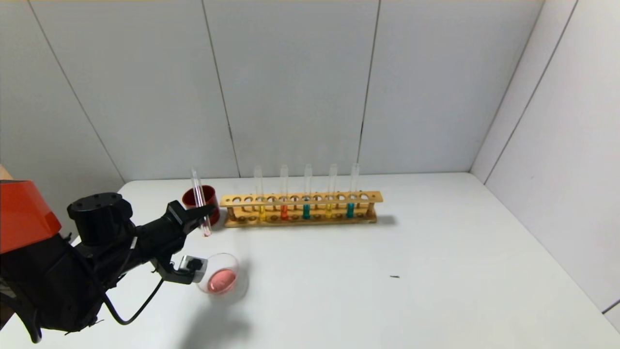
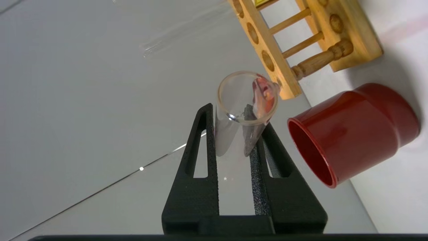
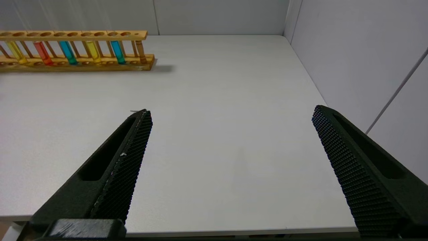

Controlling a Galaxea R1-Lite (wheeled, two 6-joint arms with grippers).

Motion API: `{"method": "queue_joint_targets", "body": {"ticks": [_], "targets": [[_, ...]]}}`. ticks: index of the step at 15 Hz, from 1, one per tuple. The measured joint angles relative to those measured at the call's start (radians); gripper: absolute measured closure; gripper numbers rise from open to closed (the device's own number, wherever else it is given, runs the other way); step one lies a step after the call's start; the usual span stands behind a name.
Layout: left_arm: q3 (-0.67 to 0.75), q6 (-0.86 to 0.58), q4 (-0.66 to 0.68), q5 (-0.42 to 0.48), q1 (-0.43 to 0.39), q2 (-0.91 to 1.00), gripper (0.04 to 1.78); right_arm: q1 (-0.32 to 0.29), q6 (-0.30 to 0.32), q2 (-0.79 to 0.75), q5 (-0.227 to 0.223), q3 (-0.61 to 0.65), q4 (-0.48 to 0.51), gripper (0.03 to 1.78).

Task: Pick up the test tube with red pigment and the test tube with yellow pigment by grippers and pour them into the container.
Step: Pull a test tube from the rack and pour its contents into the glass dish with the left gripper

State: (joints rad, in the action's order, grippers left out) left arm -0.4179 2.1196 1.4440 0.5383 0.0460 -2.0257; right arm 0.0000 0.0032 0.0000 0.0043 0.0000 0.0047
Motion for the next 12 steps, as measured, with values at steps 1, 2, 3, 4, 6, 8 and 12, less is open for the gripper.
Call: {"method": "queue_joint_targets", "body": {"ticks": [1, 2, 3, 4, 6, 8, 12], "targets": [[0.001, 0.003, 0.000, 0.001, 0.000, 0.004, 1.50, 0.000, 0.000, 0.000, 0.000, 0.000, 0.000, 0.06], [0.003, 0.011, 0.000, 0.003, -0.001, 0.010, 1.50, 0.000, 0.000, 0.000, 0.000, 0.000, 0.000, 0.06], [0.005, 0.032, 0.005, 0.014, -0.002, 0.016, 1.50, 0.000, 0.000, 0.000, 0.000, 0.000, 0.000, 0.06], [0.007, 0.051, 0.015, 0.031, -0.002, 0.021, 1.50, 0.000, 0.000, 0.000, 0.000, 0.000, 0.000, 0.06], [0.014, 0.083, 0.024, 0.041, -0.003, 0.029, 1.50, 0.000, 0.000, 0.000, 0.000, 0.000, 0.000, 0.06], [0.017, 0.106, 0.043, 0.043, -0.003, 0.032, 1.50, 0.000, 0.000, 0.000, 0.000, 0.000, 0.000, 0.06], [0.021, 0.176, 0.077, 0.045, -0.010, 0.039, 1.50, 0.000, 0.000, 0.000, 0.000, 0.000, 0.000, 0.06]]}}
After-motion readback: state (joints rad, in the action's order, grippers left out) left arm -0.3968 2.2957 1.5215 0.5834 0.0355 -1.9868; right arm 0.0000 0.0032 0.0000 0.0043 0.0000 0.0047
